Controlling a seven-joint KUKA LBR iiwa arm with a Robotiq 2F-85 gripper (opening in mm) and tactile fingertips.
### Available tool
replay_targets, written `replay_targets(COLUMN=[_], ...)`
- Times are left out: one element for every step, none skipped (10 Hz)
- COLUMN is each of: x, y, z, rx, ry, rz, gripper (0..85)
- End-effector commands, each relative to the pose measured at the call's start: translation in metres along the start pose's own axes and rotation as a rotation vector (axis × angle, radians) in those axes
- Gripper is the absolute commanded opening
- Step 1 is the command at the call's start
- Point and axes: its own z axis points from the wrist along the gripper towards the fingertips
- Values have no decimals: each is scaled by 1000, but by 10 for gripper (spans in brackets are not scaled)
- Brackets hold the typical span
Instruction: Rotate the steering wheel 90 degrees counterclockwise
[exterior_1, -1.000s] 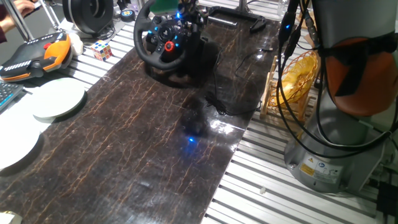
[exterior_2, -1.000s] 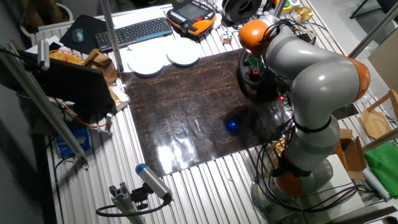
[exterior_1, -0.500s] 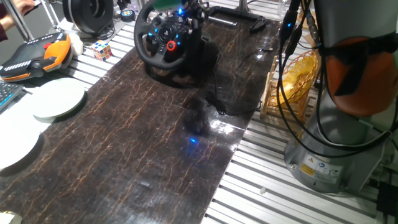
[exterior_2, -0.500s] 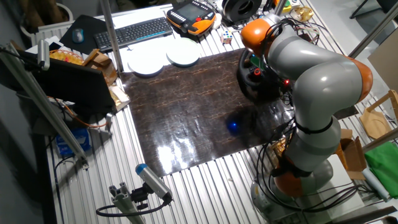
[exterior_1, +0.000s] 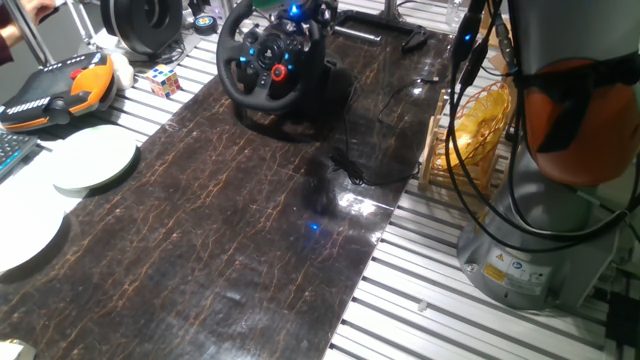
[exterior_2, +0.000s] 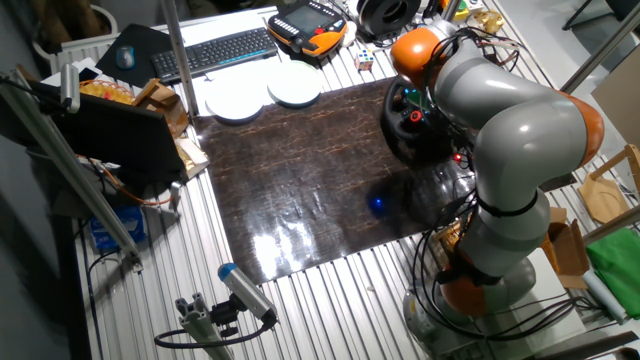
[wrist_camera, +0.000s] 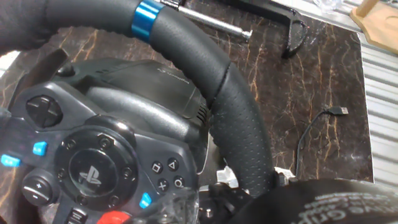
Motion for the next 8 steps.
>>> replay_targets(x=[-2, -4, -5, -7, -9, -10, -12, -14], y=[0, 0, 0, 0, -1, 0, 0, 0], z=[0, -1, -2, -3, -3, -3, -3, -3], rx=[-2, 0, 4, 5, 4, 3, -1, -7], ry=[0, -9, -18, -28, -39, -49, -52, -50], rz=[-13, -24, -33, -50, -79, -107, -132, -165], gripper=[7, 7, 7, 7, 7, 7, 7, 7])
